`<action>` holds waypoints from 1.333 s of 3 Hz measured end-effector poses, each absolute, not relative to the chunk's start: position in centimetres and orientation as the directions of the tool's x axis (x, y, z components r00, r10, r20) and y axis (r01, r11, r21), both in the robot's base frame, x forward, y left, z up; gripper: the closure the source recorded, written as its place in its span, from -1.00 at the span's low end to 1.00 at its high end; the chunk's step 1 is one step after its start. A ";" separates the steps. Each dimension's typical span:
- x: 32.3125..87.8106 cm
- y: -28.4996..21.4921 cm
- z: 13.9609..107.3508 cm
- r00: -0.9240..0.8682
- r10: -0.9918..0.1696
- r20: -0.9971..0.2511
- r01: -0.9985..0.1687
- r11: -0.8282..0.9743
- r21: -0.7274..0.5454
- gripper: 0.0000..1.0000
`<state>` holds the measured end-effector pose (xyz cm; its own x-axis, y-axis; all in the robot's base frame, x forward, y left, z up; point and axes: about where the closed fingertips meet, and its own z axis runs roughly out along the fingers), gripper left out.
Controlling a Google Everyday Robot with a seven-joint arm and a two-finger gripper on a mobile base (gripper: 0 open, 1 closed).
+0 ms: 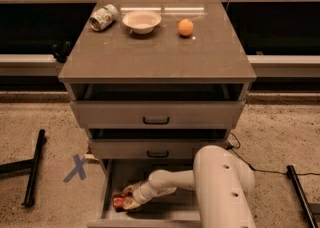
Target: Pick coke can from bottom drawer and place on counter
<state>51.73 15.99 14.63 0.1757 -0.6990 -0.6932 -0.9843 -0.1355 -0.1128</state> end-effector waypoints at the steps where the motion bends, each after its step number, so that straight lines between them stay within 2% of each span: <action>1: 51.4 16.1 14.3 0.175 -0.700 -0.692 -0.984 -0.147 -0.101 0.63; 2: 51.3 16.5 14.1 0.183 -0.701 -0.689 -0.982 -0.165 -0.094 1.00; 4: 51.2 16.8 13.9 0.189 -0.701 -0.688 -0.980 -0.180 -0.086 1.00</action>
Offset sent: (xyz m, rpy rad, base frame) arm -0.0023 0.0061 -0.0057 -0.0205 0.0206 0.0484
